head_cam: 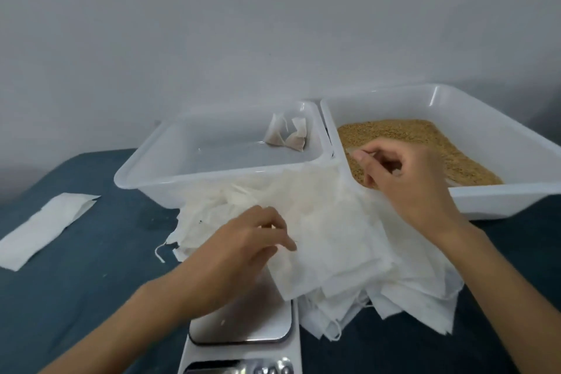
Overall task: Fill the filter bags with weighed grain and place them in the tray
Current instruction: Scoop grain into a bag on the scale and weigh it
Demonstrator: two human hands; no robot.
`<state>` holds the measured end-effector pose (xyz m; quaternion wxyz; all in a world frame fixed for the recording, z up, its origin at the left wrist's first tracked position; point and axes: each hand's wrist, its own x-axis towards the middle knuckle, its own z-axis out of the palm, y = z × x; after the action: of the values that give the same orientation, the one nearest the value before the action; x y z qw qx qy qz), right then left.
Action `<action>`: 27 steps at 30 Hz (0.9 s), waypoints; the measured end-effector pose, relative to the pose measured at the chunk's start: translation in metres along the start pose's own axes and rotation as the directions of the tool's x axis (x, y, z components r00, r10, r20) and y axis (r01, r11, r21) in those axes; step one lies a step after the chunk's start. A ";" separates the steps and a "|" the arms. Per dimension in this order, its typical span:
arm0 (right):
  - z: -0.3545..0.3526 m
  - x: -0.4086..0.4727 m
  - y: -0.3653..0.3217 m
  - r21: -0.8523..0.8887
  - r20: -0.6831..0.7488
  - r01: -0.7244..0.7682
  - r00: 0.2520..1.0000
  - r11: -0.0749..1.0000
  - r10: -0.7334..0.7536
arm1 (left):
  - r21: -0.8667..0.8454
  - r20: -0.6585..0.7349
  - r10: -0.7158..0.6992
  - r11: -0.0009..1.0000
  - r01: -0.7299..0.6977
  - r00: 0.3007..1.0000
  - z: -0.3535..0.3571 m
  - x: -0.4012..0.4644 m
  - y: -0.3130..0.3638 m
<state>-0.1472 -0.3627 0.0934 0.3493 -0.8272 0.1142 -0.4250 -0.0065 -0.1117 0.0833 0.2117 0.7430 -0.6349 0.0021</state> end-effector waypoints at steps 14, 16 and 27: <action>0.008 -0.004 -0.008 -0.177 -0.118 0.183 0.972 0.967 -0.205 | -0.413 -0.303 -0.300 0.897 0.159 0.904 -0.014 0.003 -0.011; 0.017 -0.008 -0.021 -0.155 -0.206 0.250 0.938 0.956 -0.279 | -0.694 -0.264 -0.469 0.699 0.172 0.843 -0.014 0.011 -0.012; 0.061 -0.025 -0.039 0.533 0.388 -0.463 0.878 0.708 0.282 | -0.954 -0.108 -0.522 0.295 0.060 0.846 0.021 0.028 -0.004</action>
<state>-0.1196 -0.2927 0.0802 0.6889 -0.6791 0.0866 -0.2381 -0.0024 -0.1443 0.0707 0.7140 0.5772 -0.3127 -0.2434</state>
